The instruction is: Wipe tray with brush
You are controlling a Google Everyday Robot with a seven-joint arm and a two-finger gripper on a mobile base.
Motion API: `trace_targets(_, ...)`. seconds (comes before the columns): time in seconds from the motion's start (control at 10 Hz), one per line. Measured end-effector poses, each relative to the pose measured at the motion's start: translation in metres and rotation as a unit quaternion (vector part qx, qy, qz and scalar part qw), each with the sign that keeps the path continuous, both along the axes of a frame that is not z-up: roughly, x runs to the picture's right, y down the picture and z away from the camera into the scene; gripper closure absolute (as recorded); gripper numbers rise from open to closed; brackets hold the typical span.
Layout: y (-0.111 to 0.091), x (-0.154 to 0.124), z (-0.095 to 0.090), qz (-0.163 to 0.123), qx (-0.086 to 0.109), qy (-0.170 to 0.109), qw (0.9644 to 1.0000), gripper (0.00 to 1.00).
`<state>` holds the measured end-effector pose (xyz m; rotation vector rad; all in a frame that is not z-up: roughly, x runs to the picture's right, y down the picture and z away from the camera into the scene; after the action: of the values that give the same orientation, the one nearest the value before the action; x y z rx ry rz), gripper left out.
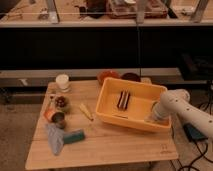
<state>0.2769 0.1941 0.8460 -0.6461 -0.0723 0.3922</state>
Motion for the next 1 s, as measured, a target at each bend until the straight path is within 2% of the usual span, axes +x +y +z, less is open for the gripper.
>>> trace_targets(0.4, -0.003, 0.001, -0.002, -0.001, 0.002, 0.001, 1.0, 0.9)
trace_targets(0.8, -0.031, 0.003, -0.036, 0.0, 0.001, 0.002, 1.0, 0.9)
trace_targets(1.0, -0.038, 0.002, -0.035, 0.007, 0.008, 0.003, 0.9999, 0.9)
